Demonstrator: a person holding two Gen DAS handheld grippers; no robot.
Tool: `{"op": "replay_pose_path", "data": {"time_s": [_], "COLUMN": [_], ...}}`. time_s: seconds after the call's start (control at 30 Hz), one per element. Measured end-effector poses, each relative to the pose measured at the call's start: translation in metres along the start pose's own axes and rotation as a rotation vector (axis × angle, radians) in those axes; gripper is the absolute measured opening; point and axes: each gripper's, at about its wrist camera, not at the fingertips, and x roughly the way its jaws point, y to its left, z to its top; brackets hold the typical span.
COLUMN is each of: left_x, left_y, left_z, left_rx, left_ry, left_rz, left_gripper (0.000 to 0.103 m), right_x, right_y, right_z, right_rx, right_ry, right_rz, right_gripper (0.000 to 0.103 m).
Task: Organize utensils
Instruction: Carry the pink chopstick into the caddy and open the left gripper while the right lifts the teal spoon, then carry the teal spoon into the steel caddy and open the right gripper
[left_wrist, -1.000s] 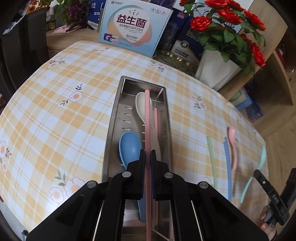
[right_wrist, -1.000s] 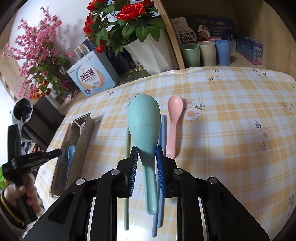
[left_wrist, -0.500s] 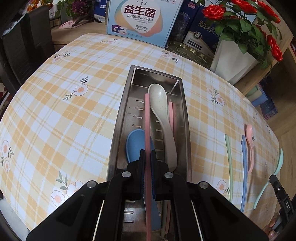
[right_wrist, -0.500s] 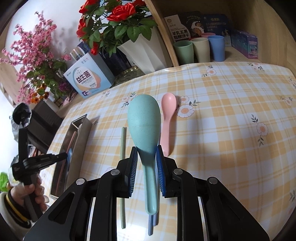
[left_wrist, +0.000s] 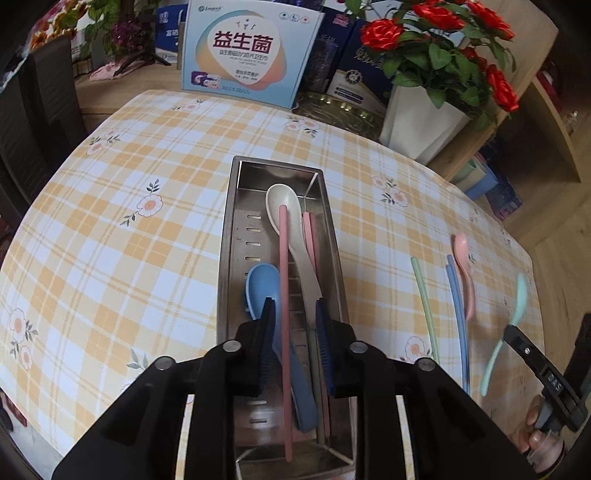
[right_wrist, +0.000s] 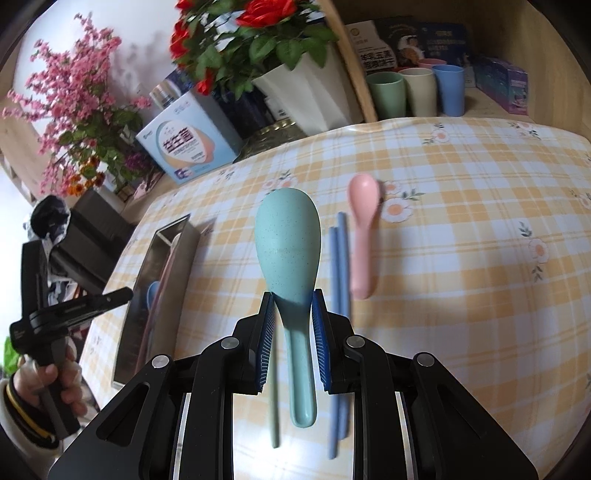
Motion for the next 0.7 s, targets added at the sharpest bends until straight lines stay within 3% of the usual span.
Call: {"op": "replay_pose_path", "data": {"time_s": [0.23,0.33,0.7], "left_x": [-0.032,-0.043,-0.056], "left_y": [0.021,0.036,0.071], "left_z": [-0.007,-0.01,-0.033], "left_rx": [0.046,0.047,0.031], "left_ry": [-0.043,-0.064,-0.078], "left_rz": [-0.03,-0.025,-0.011], "left_gripper": [0.049,0.055,0.06], "right_x": [0.027,0.037,0.08], "right_y": [0.056,0.085,0.171], "right_z": [-0.002,-0.004,-0.01], "right_rx": [-0.061,-0.094,-0.084], "right_ry": [0.096,0.127,0.229], "right_rz": [0.04,0.062,0.12], "right_gripper": [0.021,0.021,0.021]}}
